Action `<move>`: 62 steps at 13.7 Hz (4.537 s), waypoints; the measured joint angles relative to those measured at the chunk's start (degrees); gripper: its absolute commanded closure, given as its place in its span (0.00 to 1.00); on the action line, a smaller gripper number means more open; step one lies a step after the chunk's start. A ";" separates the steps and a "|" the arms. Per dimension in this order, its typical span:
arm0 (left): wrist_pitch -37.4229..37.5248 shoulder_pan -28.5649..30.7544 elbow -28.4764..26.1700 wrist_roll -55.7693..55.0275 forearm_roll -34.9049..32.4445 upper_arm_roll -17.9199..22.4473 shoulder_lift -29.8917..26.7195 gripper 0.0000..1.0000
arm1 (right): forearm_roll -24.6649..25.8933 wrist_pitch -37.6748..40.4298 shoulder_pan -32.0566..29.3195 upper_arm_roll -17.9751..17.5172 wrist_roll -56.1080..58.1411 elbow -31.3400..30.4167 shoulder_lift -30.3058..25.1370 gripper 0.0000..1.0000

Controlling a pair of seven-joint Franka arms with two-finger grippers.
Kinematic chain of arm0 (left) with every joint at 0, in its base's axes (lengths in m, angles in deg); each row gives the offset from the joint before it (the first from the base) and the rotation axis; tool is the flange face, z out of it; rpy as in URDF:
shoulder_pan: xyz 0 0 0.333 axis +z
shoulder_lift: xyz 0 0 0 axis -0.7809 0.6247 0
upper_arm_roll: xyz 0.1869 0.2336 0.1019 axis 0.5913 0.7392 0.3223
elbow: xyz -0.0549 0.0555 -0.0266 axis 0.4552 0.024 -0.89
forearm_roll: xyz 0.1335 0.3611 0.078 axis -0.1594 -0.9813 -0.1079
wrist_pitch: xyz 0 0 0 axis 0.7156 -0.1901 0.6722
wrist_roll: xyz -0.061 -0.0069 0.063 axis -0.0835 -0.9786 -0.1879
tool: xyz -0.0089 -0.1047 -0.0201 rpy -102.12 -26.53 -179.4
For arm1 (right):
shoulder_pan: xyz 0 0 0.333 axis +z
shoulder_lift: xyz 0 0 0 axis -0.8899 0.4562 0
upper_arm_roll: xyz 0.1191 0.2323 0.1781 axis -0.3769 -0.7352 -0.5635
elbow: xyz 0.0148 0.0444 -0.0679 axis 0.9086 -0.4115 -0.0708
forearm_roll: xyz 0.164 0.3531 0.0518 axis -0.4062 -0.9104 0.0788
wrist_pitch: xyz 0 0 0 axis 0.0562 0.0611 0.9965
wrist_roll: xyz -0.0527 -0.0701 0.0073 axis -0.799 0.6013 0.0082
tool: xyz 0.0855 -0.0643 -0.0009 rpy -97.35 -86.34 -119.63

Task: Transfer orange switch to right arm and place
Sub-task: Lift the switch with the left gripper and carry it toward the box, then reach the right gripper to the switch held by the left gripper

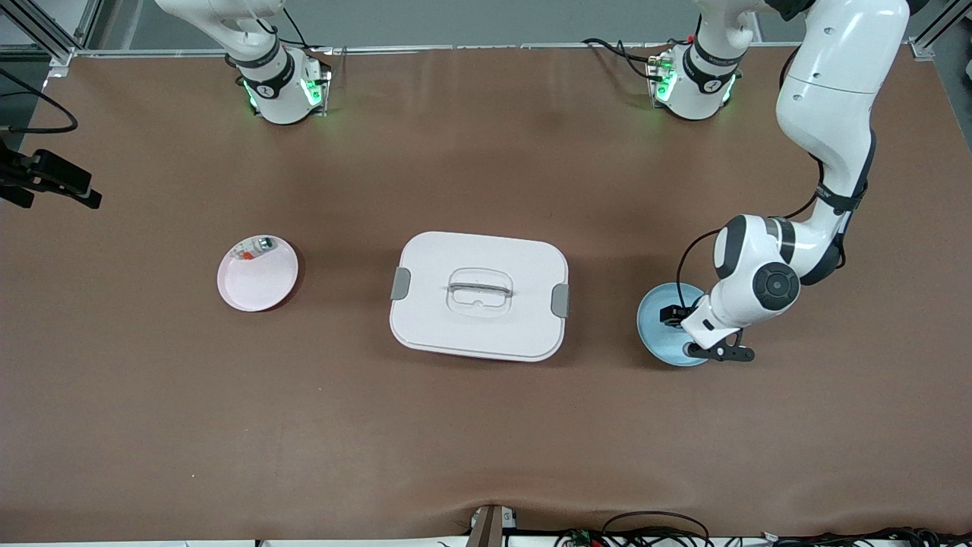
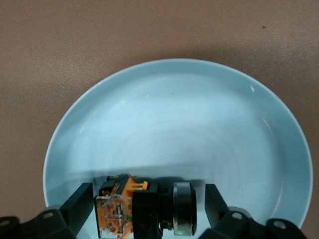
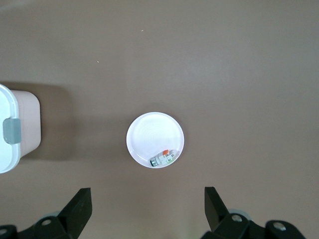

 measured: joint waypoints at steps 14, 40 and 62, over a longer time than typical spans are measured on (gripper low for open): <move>-0.13 -0.34 0.72 -12.88 0.00 -0.10 -0.66 0.70 | 1.10 -0.19 0.39 -0.10 -0.68 0.00 0.00 0.00; 13.91 -2.23 13.41 -83.50 36.63 -27.13 -28.67 0.72 | 1.39 -0.19 -0.11 0.56 3.00 -1.01 1.45 0.00; 4.44 -9.93 18.48 -94.21 37.21 -27.15 -15.21 0.72 | -39.91 -28.31 14.50 -1.18 -7.71 -22.91 -6.81 0.00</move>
